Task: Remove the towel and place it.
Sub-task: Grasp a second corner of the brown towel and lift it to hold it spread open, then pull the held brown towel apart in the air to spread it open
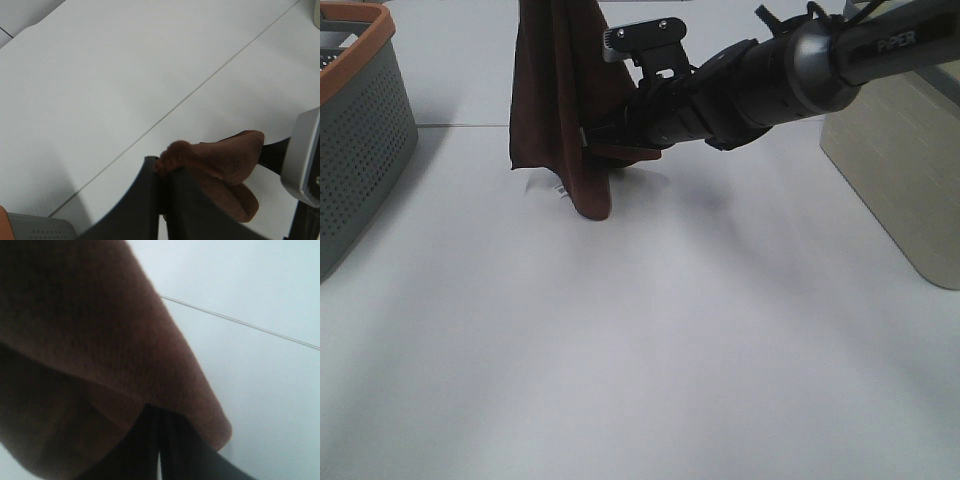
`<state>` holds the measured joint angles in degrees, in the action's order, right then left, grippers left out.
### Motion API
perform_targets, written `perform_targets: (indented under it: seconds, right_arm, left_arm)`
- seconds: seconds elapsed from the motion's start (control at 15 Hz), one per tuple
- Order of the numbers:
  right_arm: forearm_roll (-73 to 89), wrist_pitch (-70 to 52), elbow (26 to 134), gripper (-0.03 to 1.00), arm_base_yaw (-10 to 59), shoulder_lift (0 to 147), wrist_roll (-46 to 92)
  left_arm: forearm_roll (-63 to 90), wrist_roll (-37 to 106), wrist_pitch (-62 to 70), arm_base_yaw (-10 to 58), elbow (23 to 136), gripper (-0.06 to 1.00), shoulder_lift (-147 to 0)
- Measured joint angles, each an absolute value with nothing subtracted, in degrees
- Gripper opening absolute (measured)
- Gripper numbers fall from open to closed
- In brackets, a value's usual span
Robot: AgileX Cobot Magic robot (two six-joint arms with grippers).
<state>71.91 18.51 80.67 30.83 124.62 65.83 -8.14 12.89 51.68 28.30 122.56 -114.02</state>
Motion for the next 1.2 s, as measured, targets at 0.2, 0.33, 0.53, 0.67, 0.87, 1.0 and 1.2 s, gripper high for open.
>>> perform_targets:
  seconds: [0.2, 0.33, 0.53, 0.67, 0.87, 1.0, 1.2]
  right_arm:
    - [72.36, 18.39, 71.28, 0.0, 30.83, 116.37, 70.99]
    - [72.36, 18.22, 68.18, 0.0, 30.83, 113.96, 71.45]
    - [72.42, 13.92, 67.55, 0.1, 30.83, 113.39, 68.58]
    - [72.42, 10.37, 67.55, 0.38, 30.83, 113.39, 67.44]
    - [72.42, 5.39, 67.55, 0.54, 31.0, 113.39, 65.55]
    - [72.42, 5.79, 67.67, 0.56, 31.97, 113.67, 62.62]
    - [72.42, 9.45, 70.93, 0.56, 32.83, 117.34, 58.27]
  left_arm:
    - [-8.14, 12.89, 51.68, 28.3, 122.56, 0.02, -114.02]
    - [-8.14, 12.89, 51.68, 28.3, 122.56, 0.02, -114.02]
    - [-7.05, 12.89, 51.68, 28.3, 122.56, 0.02, -114.02]
    - [-6.82, 12.89, 51.68, 28.3, 122.56, 0.02, -114.02]
    - [-6.76, 12.89, 51.68, 28.3, 122.56, 0.02, -114.02]
    - [-6.76, 12.89, 51.68, 28.3, 122.56, 0.02, -114.02]
    - [-6.53, 12.89, 51.74, 28.3, 122.56, 0.02, -114.02]
